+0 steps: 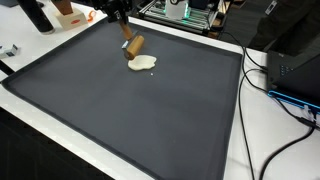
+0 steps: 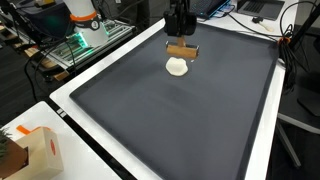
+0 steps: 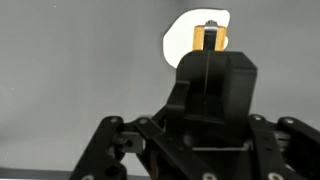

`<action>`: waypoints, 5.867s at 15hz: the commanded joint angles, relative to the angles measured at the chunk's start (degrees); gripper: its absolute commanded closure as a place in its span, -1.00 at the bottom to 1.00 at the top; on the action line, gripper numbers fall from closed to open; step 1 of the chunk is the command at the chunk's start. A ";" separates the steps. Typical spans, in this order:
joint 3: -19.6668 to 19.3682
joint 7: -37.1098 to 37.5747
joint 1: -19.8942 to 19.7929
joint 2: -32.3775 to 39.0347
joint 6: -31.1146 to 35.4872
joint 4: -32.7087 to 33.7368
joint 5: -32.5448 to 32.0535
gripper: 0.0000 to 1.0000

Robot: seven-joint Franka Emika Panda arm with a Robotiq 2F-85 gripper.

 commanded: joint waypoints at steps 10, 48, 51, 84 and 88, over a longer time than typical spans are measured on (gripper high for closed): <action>0.36 8.66 1.70 -2.02 -0.02 0.08 -12.18 0.03; 1.44 72.50 10.70 11.91 -37.38 15.58 -39.31 0.53; 1.34 74.57 11.33 13.23 -38.21 16.59 -40.17 0.53; 1.37 73.97 16.10 22.91 -40.46 23.92 -42.96 0.53; 1.44 72.71 15.85 23.07 -39.90 23.98 -42.68 0.53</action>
